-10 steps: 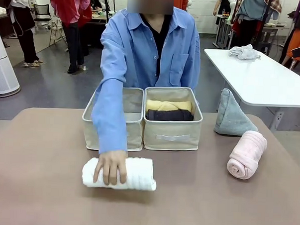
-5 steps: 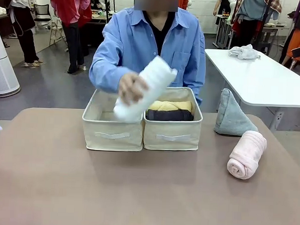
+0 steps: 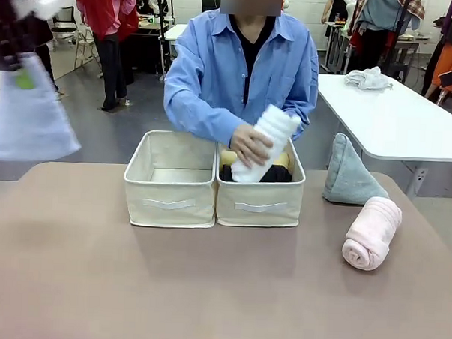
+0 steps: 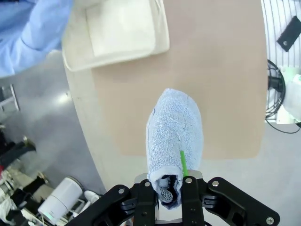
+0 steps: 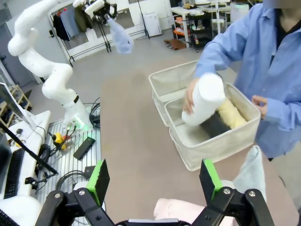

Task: Sort the towels based on their folding style.
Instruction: Pick up one triangle-folded towel and place it in the left Fabric basket.

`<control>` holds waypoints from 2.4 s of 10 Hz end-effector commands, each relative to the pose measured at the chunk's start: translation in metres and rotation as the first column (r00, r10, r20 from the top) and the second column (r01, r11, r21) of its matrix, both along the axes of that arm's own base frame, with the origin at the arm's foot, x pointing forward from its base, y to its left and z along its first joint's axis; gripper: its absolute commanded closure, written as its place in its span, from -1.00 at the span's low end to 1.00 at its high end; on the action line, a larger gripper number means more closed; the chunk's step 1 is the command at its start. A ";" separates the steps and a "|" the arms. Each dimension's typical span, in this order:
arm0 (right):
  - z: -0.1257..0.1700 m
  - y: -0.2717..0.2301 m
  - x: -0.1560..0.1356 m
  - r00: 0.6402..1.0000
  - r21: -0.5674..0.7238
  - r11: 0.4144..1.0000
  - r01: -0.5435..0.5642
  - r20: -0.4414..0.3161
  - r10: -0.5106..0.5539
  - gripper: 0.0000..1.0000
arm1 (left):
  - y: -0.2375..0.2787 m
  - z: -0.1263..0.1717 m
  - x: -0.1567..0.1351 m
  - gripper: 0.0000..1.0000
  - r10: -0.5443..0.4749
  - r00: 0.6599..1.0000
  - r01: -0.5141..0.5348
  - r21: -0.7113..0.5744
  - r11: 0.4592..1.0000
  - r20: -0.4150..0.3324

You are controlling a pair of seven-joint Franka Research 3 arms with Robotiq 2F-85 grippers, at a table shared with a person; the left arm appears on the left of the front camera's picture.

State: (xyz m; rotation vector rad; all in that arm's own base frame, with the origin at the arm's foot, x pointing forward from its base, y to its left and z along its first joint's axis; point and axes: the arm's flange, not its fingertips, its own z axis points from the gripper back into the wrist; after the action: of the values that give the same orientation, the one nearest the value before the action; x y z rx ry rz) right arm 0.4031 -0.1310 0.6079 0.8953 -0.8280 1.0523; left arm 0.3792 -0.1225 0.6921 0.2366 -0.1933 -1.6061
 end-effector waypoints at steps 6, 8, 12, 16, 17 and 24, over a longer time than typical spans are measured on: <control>0.000 0.000 0.000 1.000 0.008 1.000 -0.004 0.006 0.004 -1.00 | -0.070 0.004 0.071 0.67 -0.082 0.994 0.077 -0.068 0.995 -0.073; 0.000 0.000 0.000 1.000 0.008 1.000 -0.004 0.006 0.004 -1.00 | -0.070 0.004 0.071 0.67 -0.082 0.994 0.077 -0.068 0.995 -0.073; 0.000 0.000 0.000 1.000 0.008 1.000 -0.004 0.006 0.004 -1.00 | -0.144 -0.006 0.081 0.67 -0.220 0.974 0.217 -0.051 0.975 -0.055; 0.000 0.000 0.000 1.000 0.008 1.000 -0.004 0.006 0.004 -1.00 | -0.180 -0.032 0.108 0.67 -0.228 0.973 0.228 -0.018 0.974 -0.046; 0.000 0.000 0.000 1.000 0.008 1.000 -0.004 0.006 0.004 -1.00 | -0.186 -0.042 0.118 0.67 -0.225 0.972 0.223 -0.028 0.974 -0.069; 0.000 0.000 0.000 1.000 0.008 1.000 -0.004 0.006 0.004 -1.00 | -0.223 -0.077 0.133 0.67 -0.229 0.967 0.227 -0.031 0.973 -0.111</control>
State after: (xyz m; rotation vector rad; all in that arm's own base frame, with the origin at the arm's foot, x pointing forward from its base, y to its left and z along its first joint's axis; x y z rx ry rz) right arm 0.4031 -0.1311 0.6080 0.8950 -0.8279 1.0522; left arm 0.5096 -0.3400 0.6078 0.0823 -0.1532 -1.8494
